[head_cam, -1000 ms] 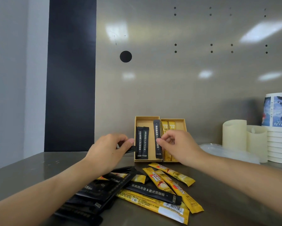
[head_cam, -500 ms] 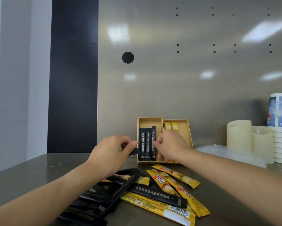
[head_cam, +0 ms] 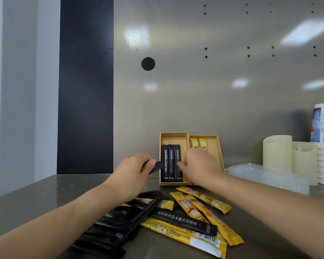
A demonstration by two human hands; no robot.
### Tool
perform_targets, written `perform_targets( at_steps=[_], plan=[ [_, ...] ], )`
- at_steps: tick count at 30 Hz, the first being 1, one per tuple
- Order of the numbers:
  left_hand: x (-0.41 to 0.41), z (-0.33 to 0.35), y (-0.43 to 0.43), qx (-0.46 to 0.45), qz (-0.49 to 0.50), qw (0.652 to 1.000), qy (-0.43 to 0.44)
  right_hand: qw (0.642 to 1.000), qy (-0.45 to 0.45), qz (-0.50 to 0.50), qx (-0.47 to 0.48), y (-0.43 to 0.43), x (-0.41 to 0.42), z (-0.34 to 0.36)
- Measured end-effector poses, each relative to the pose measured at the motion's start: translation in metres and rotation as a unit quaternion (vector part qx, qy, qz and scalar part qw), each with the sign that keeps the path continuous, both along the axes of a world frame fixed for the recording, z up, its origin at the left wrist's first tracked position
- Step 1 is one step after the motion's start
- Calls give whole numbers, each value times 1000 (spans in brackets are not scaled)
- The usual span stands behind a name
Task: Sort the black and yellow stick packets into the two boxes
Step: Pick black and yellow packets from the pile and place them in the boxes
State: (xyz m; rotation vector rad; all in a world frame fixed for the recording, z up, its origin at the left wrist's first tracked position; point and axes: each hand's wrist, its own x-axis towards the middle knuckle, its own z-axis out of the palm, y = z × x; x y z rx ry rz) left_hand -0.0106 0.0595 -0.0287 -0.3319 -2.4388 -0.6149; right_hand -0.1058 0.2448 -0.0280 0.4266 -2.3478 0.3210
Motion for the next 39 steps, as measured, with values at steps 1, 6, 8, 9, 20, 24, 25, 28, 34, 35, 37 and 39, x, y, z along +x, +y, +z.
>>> perform_targets(
  at_steps=[1,6,8,9,20,24,25,28,34,35,37,39],
  plan=[
    [0,0,0,-3,-1,1000,-1,1000,4,6,4,1,1,0],
    [2,1,1,9,-11,1000,10,992,-14,117,-40,7,22,16],
    [3,2,2,17,-26,999,9,982,-34,173,-60,11,37,15],
    [4,2,2,14,-37,999,8,977,-44,195,-68,14,45,12],
    [3,-5,8,16,-131,989,-67,930,-131,274,-207,34,62,-16],
    [-2,-4,-3,48,-114,990,-63,922,-143,237,-269,46,54,-12],
    [-3,-4,-5,52,-110,991,-59,915,-156,234,-289,48,53,-12],
    [-4,-4,-5,71,-110,990,-55,901,-193,232,-313,48,53,-14],
    [-6,-2,-8,82,-91,992,-34,896,-206,233,-315,47,54,-17],
    [-6,-1,-8,79,-89,992,-29,896,-204,234,-318,47,54,-16],
    [-6,-1,-7,74,-87,993,-25,895,-200,232,-325,46,55,-16],
    [-5,0,-6,71,-91,993,-29,892,-192,238,-334,46,57,-16]
  ],
)
